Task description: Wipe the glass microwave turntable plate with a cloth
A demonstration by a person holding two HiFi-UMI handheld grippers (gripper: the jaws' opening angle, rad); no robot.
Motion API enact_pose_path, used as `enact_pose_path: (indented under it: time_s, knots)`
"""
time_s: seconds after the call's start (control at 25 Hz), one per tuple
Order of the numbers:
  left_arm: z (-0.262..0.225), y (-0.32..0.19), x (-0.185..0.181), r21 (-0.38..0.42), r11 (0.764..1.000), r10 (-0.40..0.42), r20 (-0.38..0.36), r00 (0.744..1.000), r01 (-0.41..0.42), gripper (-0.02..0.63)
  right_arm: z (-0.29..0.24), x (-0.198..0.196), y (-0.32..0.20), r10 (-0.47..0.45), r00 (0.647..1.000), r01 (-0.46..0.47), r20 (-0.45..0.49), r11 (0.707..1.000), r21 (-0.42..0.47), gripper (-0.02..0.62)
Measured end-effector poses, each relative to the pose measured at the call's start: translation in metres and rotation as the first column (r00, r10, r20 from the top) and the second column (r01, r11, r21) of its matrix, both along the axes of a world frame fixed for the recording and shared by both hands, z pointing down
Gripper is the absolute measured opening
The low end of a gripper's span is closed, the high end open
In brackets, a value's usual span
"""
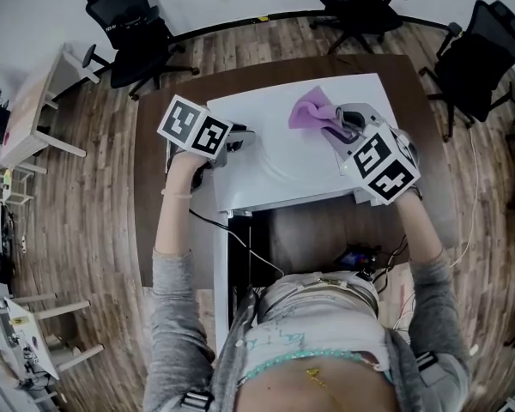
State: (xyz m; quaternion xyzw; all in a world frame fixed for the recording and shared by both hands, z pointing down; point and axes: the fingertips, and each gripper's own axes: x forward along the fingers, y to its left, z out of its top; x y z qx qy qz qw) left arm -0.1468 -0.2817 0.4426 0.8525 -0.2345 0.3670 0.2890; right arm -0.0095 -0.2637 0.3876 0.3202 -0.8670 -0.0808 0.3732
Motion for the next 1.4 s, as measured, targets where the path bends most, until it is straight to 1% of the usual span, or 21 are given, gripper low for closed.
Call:
enact_pose_path:
  time_s: [0.28,0.56,0.8,1.04,1.4]
  knots:
    - [-0.001,-0.002,-0.001,0.010,1.000,-0.008,0.000,1.000,0.008,0.110,0.008,-0.018,-0.003,-0.069,0.994,0.064,-0.089,0.996,-0.059,0.112]
    - [-0.002,-0.001,0.000,0.018,1.000,-0.007,0.007,1.000,0.007,0.110,0.021,-0.029,0.004,-0.141,0.975,0.124,-0.174,0.987,-0.106,0.112]
    - [-0.001,0.003,0.001,0.025,1.000,0.005,0.003,1.000,-0.005,0.112,0.029,-0.048,0.003,-0.187,0.954,0.165,-0.234,0.980,-0.108,0.112]
    - [-0.001,0.002,0.000,0.015,1.000,0.005,0.000,1.000,-0.005,0.110,0.031,-0.058,-0.004,-0.196,0.951,0.175,-0.240,0.979,-0.108,0.112]
    - [-0.001,0.002,0.001,0.014,1.000,0.002,-0.005,1.000,-0.002,0.110,0.031,-0.039,-0.004,-0.154,0.956,0.131,-0.248,0.986,-0.107,0.112]
